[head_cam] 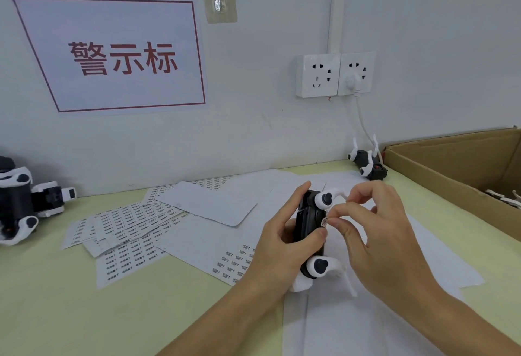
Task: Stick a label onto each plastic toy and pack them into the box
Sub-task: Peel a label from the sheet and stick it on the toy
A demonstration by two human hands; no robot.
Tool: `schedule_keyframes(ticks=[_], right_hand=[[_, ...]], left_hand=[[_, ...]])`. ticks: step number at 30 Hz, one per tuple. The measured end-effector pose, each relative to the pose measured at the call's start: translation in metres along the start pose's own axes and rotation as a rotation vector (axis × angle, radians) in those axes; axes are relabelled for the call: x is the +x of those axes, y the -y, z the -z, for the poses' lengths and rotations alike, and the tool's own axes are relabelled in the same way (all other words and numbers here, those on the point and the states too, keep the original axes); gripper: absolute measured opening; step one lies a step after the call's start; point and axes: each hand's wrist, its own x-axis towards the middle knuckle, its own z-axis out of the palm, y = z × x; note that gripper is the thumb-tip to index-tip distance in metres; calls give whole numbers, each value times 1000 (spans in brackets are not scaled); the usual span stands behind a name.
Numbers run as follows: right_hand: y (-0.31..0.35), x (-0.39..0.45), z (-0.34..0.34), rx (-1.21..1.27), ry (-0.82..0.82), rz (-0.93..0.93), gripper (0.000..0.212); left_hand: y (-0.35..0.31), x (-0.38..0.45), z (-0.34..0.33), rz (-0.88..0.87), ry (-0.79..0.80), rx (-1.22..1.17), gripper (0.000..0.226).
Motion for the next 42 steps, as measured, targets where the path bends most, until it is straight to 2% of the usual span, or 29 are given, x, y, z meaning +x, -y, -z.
schedule_keyframes(ticks=[9,15,24,42], right_hand=[[-2,0,-2,-6,-7,10,6],[-1,0,-2,-4,-16,35,10],[-3,1,-3,-37,-23,63,7],[2,3,1,-99,-84,117,13]], left_hand=[[-1,0,0,-37,-2,27,54],[-2,-1,-1,-50,-10,18,48],[-1,-1,0,-73,-4,43,45],[0,-2,-1,-103,-13,93,44]])
